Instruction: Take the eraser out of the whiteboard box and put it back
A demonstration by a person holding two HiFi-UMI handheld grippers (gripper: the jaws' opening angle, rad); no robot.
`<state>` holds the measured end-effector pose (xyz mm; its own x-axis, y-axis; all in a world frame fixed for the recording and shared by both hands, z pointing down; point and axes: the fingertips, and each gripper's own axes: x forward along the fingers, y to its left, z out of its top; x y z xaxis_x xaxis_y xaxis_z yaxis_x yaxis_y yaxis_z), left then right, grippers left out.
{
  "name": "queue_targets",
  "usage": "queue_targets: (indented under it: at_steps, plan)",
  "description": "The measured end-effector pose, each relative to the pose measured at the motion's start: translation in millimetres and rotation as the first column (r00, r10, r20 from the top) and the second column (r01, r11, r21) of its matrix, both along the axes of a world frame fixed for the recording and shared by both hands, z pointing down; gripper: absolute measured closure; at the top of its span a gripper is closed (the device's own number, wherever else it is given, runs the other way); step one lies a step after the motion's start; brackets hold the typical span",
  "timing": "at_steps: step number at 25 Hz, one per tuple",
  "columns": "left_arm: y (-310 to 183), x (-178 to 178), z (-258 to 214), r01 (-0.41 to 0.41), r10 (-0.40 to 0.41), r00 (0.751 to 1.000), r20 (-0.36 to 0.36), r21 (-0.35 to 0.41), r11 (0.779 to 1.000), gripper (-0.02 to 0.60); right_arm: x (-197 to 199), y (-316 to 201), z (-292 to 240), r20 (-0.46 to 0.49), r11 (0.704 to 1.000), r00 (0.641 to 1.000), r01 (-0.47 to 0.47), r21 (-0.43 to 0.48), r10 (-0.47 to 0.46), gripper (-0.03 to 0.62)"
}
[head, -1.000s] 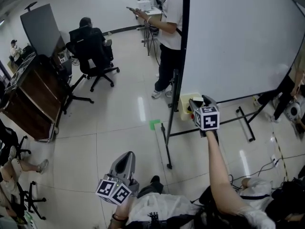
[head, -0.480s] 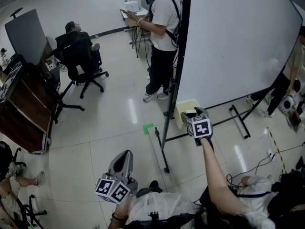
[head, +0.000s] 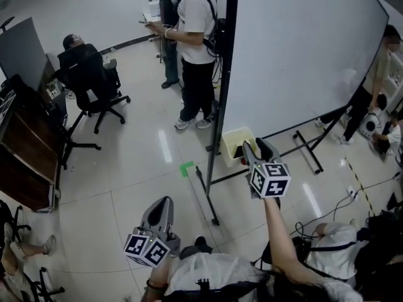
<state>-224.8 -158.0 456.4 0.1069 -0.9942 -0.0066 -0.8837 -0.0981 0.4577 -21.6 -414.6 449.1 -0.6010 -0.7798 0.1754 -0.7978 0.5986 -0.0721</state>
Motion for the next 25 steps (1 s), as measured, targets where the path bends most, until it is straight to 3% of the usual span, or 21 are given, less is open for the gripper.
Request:
queue_targets:
  at_steps: [3, 7, 12, 18, 25]
  plan:
    - [-3, 13, -1, -0.038, 0.038, 0.999, 0.006, 0.004, 0.999, 0.595, 22, 35, -32, 0.156, 0.999, 0.987, -0.045, 0.016, 0.042, 0.507]
    - [-7, 42, -5, -0.105, 0.105, 0.994, 0.011, 0.008, 0.994, 0.595, 52, 83, -54, 0.247, 0.997, 0.967, -0.073, 0.012, 0.068, 0.574]
    - [9, 103, -8, -0.215, 0.215, 0.976, 0.024, 0.013, 0.976, 0.595, 90, 155, -44, 0.24, 0.997, 0.968, -0.065, -0.037, 0.072, 0.574]
    - [55, 173, -1, -0.284, 0.284, 0.959, 0.014, 0.003, 0.959, 0.594, 116, 241, -3, 0.166, 0.992, 0.985, -0.017, -0.122, 0.038, 0.577]
    - [111, 197, 6, -0.246, 0.246, 0.969, 0.026, -0.014, 0.969, 0.594, 124, 309, 28, 0.111, 0.98, 0.993, 0.056, -0.193, -0.035, 0.577]
